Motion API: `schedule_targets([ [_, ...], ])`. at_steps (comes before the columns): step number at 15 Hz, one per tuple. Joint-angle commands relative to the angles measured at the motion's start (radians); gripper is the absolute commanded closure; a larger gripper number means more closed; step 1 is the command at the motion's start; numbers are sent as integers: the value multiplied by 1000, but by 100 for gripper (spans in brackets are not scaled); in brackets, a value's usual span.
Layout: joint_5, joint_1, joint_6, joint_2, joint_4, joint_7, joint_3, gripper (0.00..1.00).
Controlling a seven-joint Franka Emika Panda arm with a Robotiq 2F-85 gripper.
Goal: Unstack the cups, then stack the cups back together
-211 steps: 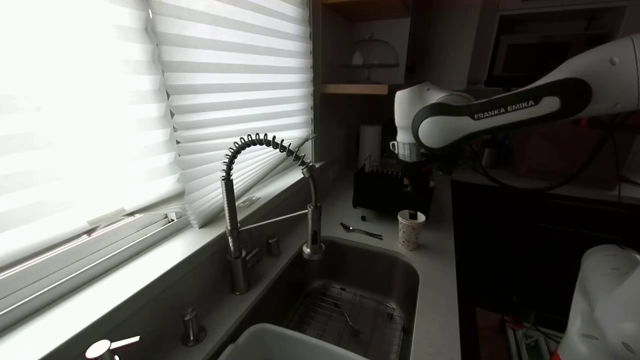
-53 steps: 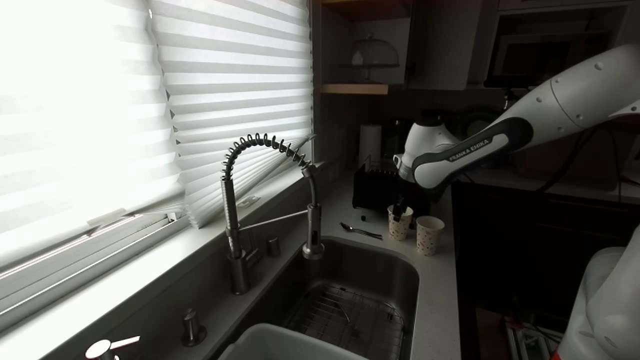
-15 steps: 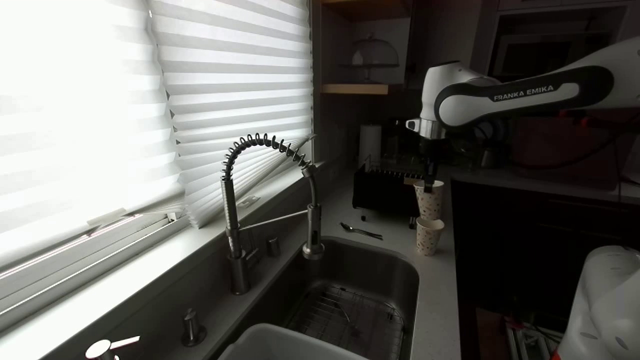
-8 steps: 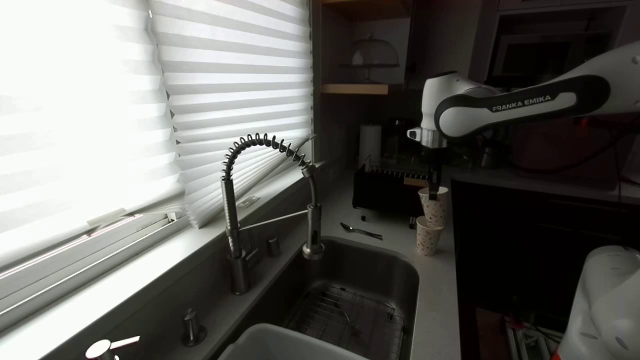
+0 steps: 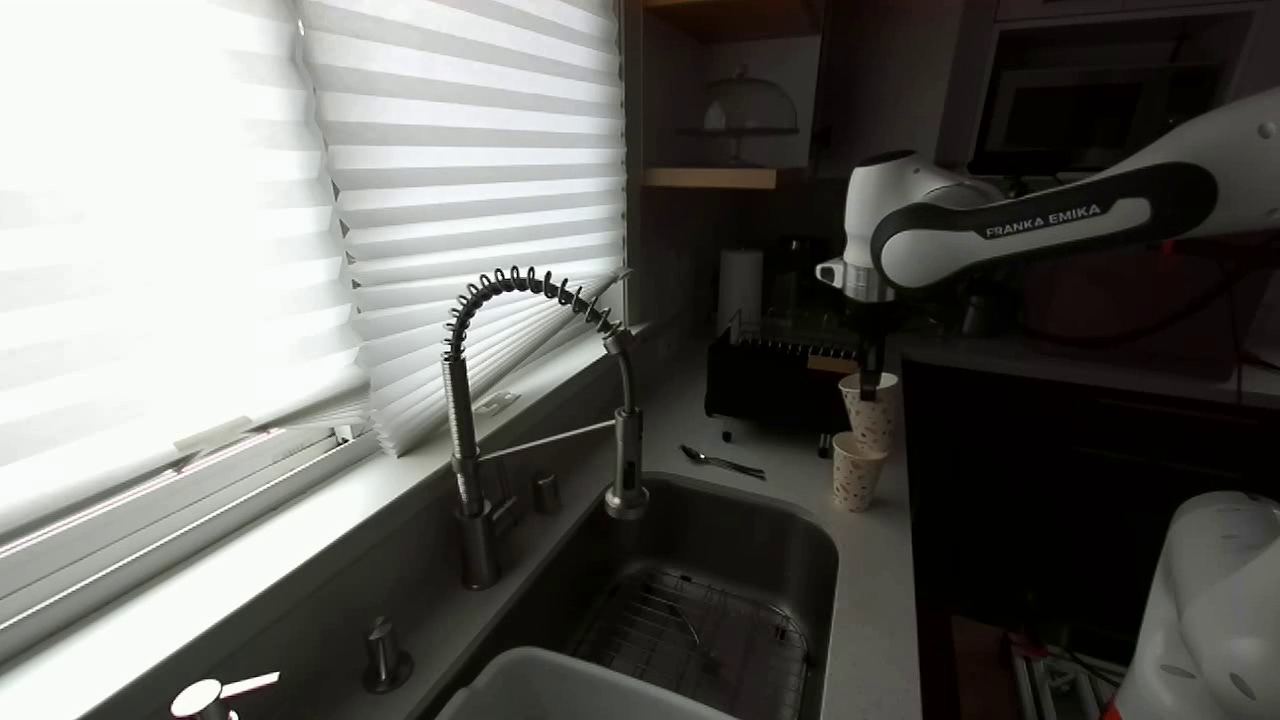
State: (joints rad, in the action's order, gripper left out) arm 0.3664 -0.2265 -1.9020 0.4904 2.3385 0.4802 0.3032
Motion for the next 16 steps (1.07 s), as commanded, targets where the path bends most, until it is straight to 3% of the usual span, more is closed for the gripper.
schedule_targets([
  [1,8,-1,-45,17,39,-15,9,99],
  [7,6,-2,-65,19,52,-22,6,99],
  [8,6,-2,-66,20,53,-28,4,71],
  [9,4,-1,-65,20,52,-27,4,70],
  [16,2,-3,-60,34,36,-37,3,19],
])
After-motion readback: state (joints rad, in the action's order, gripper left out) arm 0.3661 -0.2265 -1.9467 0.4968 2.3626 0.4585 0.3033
